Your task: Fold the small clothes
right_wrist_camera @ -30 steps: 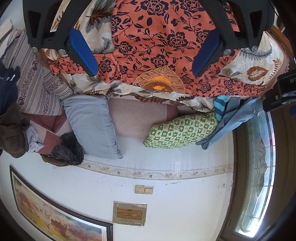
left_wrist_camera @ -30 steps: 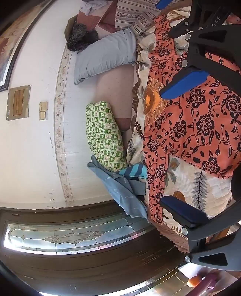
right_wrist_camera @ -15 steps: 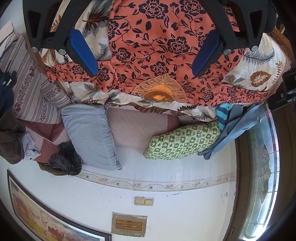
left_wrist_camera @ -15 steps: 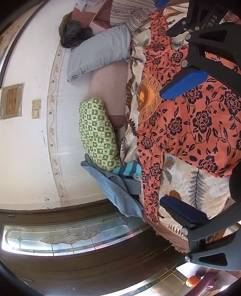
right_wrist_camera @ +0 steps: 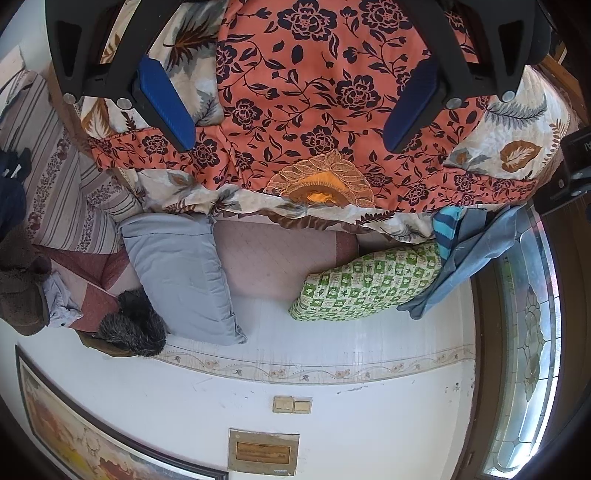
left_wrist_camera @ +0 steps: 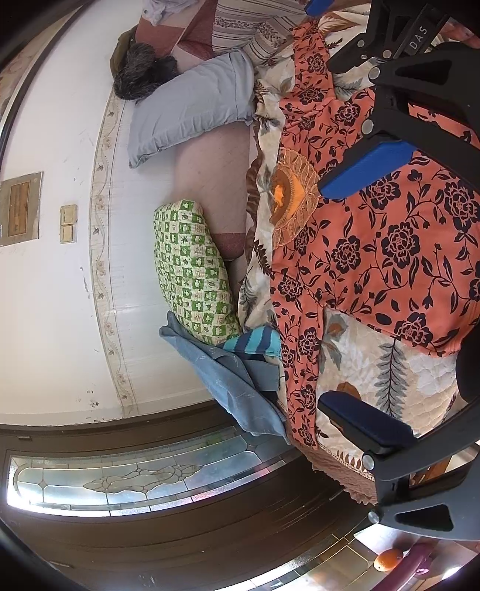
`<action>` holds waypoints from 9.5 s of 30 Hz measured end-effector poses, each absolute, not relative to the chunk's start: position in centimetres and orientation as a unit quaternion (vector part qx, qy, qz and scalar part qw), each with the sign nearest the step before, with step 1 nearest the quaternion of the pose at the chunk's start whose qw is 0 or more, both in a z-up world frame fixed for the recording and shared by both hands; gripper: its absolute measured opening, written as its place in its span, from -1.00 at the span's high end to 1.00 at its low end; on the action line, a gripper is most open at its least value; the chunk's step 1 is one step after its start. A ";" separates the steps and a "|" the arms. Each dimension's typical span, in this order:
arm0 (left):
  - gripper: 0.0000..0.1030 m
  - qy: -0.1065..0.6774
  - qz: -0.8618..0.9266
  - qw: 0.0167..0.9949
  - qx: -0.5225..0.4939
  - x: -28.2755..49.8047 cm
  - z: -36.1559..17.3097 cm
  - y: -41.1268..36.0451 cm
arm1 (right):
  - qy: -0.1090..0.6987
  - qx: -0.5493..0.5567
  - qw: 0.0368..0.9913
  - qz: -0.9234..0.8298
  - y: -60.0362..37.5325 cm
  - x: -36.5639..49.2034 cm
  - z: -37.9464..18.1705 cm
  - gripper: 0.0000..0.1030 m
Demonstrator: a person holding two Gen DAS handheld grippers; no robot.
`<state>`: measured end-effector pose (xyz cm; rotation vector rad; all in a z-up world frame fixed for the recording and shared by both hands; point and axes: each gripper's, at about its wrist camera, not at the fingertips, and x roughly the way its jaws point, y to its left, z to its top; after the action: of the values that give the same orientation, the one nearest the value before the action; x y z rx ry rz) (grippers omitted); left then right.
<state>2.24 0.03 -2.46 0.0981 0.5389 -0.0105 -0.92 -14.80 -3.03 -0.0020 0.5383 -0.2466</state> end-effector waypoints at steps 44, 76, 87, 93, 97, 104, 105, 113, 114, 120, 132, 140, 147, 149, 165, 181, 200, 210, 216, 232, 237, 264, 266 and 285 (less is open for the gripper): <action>-1.00 0.268 -0.002 0.962 0.051 2.7 -3.0 0.3 | 0.273 0.000 0.955 -0.119 -14.5 -0.2 -3.3 -0.99; -1.00 0.378 -0.078 0.923 0.019 13.9 -12.0 -3.5 | 0.305 0.112 0.930 -0.173 -29.7 3.2 -8.8 -0.99; -1.00 0.411 -0.067 0.909 0.002 22.7 -21.5 -7.9 | 0.266 0.449 0.822 -0.230 -57.4 2.0 -21.4 -0.71; -1.00 0.388 -0.069 0.918 0.032 24.3 -22.6 -8.6 | 0.232 0.580 0.744 -0.236 -64.1 3.4 -27.4 -0.36; -1.00 0.389 -0.070 0.918 0.028 25.0 -22.6 -8.5 | 0.228 0.591 0.730 -0.256 -66.1 5.0 -29.4 -0.17; -1.00 0.401 -0.055 0.914 0.028 25.9 -23.3 -7.8 | 0.210 0.609 0.709 -0.286 -68.0 6.5 -30.4 0.74; -1.00 0.403 -0.051 0.914 0.024 26.0 -23.4 -7.5 | 0.208 0.599 0.718 -0.286 -67.6 6.6 -29.5 0.78; -1.00 0.379 -0.023 0.925 -0.002 25.7 -21.6 -4.5 | 0.194 0.522 0.819 -0.135 -59.2 12.1 -18.3 0.81; -1.00 0.373 -0.017 0.928 -0.002 25.6 -21.2 -3.9 | 0.198 0.511 0.829 -0.111 -57.3 13.2 -16.9 0.81; -1.00 0.345 0.024 0.938 -0.020 25.3 -19.9 0.5 | 0.253 0.441 0.861 0.034 -42.1 21.0 -12.4 0.81; -1.00 0.365 0.101 0.923 -0.073 25.9 -20.6 10.3 | 0.531 0.065 0.843 0.053 -10.6 30.9 -22.2 0.58; -1.00 0.386 0.089 0.911 -0.113 26.2 -20.9 11.6 | 0.495 -0.065 0.859 0.113 -10.1 27.0 -21.3 -0.08; -1.00 0.413 0.045 0.906 -0.081 27.2 -21.7 8.2 | 0.462 0.258 0.837 0.138 -20.3 26.3 -22.0 -0.59; -1.00 0.409 0.016 0.910 -0.068 27.2 -21.7 6.8 | 0.427 0.414 0.798 0.096 -23.9 26.1 -24.6 -0.59; -0.99 0.417 -0.140 0.897 0.045 27.6 -25.1 -5.9 | 0.421 0.581 0.696 -0.007 -31.8 28.5 -29.5 -0.47; -0.55 0.449 -0.017 0.892 -0.046 30.5 -25.2 1.6 | 0.457 0.538 0.672 0.225 -17.7 37.5 -21.5 -0.27; -0.56 0.494 0.065 0.866 0.032 32.4 -27.9 5.9 | 0.530 0.194 0.823 0.060 -12.2 33.3 -27.9 0.27; -0.54 0.395 0.053 0.917 0.017 28.4 -21.4 6.2 | 0.435 -0.049 0.899 0.017 -8.6 28.1 -17.0 0.25; -0.55 0.331 0.042 0.943 0.005 23.6 -16.6 7.5 | 0.385 -0.108 0.917 -0.010 -7.3 24.0 -11.4 0.23; -0.65 0.288 0.075 0.954 -0.043 15.0 -9.2 14.4 | 0.347 -0.131 0.929 -0.005 -2.9 18.9 -6.2 0.23; -0.65 0.288 0.083 0.952 -0.057 14.1 -8.4 16.5 | 0.343 -0.137 0.929 0.011 -0.7 18.5 -5.6 0.23; -0.86 0.412 0.106 0.884 -0.192 22.1 -18.1 31.6 | 0.404 -0.123 0.905 0.052 -1.4 20.5 -11.1 0.24; -0.86 0.432 0.110 0.865 -0.232 24.4 -20.2 35.3 | 0.425 -0.105 0.898 0.048 -3.7 20.7 -13.1 0.24; 0.20 0.431 0.068 0.767 -0.471 38.1 -28.5 40.2 | 0.456 -0.043 0.886 0.078 -8.3 24.5 -21.2 0.24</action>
<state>38.13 40.25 -28.54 -1.0217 0.9360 0.1478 24.55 -8.25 -21.25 -0.0897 0.9479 0.1618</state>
